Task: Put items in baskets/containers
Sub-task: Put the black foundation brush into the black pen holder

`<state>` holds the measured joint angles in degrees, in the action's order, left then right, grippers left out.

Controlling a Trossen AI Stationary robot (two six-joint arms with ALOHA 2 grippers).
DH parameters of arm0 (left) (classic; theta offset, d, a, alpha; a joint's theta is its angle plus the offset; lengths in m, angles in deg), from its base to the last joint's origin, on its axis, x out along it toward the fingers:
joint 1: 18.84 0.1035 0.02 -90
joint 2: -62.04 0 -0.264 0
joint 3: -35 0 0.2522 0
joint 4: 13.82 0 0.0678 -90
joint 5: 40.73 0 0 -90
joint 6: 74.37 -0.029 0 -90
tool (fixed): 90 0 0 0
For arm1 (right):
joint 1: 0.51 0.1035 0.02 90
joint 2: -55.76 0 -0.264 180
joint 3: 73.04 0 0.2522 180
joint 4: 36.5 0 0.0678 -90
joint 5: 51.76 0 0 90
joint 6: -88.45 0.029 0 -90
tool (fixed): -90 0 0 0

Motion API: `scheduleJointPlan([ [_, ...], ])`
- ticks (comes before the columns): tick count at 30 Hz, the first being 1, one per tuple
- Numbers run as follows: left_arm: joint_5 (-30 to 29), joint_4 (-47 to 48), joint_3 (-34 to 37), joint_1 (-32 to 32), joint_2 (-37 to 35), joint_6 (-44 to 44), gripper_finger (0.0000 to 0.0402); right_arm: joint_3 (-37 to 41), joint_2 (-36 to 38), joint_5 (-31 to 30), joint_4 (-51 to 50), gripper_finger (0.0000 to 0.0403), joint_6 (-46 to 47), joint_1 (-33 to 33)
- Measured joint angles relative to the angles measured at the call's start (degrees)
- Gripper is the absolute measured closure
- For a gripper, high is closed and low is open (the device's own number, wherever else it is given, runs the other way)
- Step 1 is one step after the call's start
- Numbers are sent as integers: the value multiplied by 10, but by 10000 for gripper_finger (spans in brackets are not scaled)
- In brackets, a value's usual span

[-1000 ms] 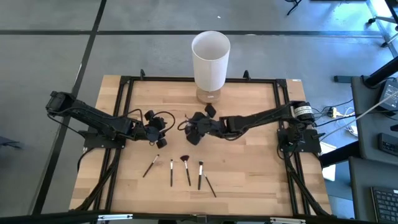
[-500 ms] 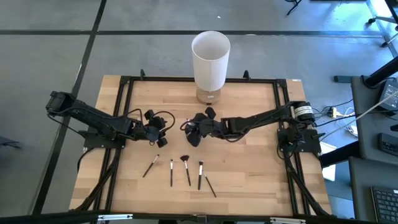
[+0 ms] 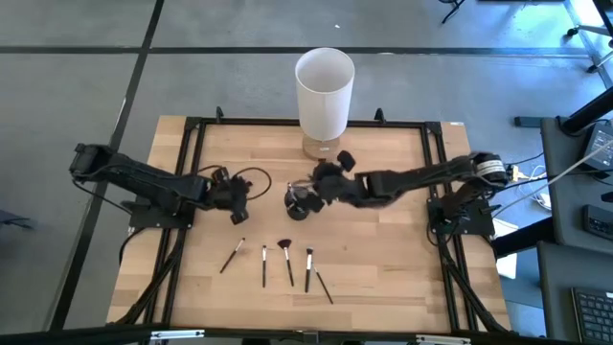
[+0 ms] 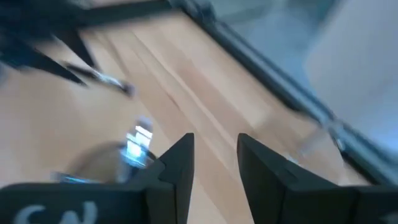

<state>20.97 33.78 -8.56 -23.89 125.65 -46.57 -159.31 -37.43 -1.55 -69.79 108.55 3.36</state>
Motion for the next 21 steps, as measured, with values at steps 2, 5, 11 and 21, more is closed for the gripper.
scheduleJointPlan([
  [2,28,18,-23,27,0,-14,261,0,0,24,-28,278,18,-15],
  [5,114,32,-47,77,0,-52,261,0,-2,71,-30,277,15,-29],
  [11,231,76,-44,187,0,-80,261,1,3,99,-32,276,-13,-43],
  [21,274,78,-44,260,0,-139,235,33,31,99,-22,276,-38,-47],
])
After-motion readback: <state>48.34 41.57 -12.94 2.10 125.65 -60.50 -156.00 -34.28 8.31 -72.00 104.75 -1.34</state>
